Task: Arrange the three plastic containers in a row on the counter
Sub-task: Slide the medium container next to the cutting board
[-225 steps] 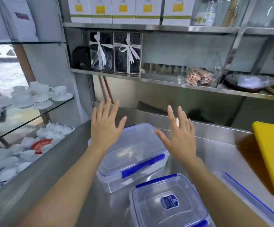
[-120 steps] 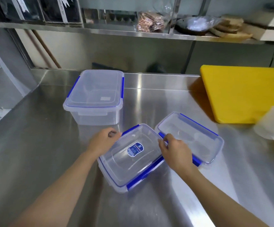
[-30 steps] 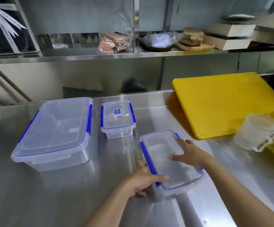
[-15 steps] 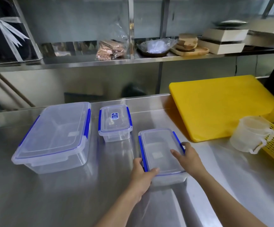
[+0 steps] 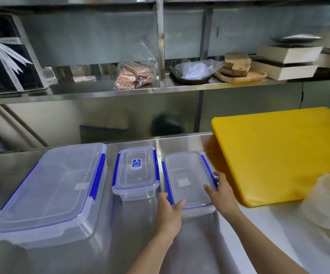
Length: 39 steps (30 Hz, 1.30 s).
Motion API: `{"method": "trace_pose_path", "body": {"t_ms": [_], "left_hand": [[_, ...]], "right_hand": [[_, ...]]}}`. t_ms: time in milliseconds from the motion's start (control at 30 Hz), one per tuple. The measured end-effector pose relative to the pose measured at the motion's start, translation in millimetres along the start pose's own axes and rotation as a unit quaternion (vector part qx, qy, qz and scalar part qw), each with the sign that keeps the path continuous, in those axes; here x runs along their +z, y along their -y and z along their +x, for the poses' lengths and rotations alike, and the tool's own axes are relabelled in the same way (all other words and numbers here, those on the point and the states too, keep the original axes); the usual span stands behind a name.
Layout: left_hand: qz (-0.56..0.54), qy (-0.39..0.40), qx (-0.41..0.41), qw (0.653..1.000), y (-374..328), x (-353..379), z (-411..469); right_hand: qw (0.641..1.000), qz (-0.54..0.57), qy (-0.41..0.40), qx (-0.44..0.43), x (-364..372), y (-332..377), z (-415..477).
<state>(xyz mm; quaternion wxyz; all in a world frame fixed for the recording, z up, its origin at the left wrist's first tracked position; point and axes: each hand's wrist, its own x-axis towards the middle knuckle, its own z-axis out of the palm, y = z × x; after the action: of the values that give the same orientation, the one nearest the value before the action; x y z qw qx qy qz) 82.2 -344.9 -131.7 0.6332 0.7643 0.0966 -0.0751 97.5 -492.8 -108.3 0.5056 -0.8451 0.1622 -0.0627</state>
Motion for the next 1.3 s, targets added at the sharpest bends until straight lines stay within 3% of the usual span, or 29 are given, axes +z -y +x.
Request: {"method": "trace_pose_path", "body": {"t_ms": [167,267,467,633,967,1067,1200,1300], "left_hand": [[0.049,-0.035,0.014,0.998,-4,14,39],[0.103,-0.033,0.017,0.994,-8,20,54],[0.141,-0.033,0.030,0.989,-10,24,74],[0.144,-0.042,0.024,0.988,-11,48,84],[0.154,0.032,0.031,0.987,-28,88,80],[0.176,0.054,0.048,0.982,-31,76,76],[0.195,0.013,0.077,0.978,-45,39,69],[0.204,-0.034,0.099,0.973,-62,-4,59]], "right_hand": [[0.998,0.013,0.050,-0.034,9,-4,37],[0.994,-0.054,0.084,-0.049,19,-11,52],[0.964,-0.238,0.034,-0.113,22,-23,69],[0.943,-0.303,0.008,-0.136,5,-31,76],[0.937,-0.332,0.005,-0.106,-30,-53,90],[0.927,-0.358,-0.039,-0.109,-25,-47,87],[0.917,-0.358,-0.087,-0.155,-5,-23,73],[0.931,-0.312,-0.078,-0.174,19,10,58]]}}
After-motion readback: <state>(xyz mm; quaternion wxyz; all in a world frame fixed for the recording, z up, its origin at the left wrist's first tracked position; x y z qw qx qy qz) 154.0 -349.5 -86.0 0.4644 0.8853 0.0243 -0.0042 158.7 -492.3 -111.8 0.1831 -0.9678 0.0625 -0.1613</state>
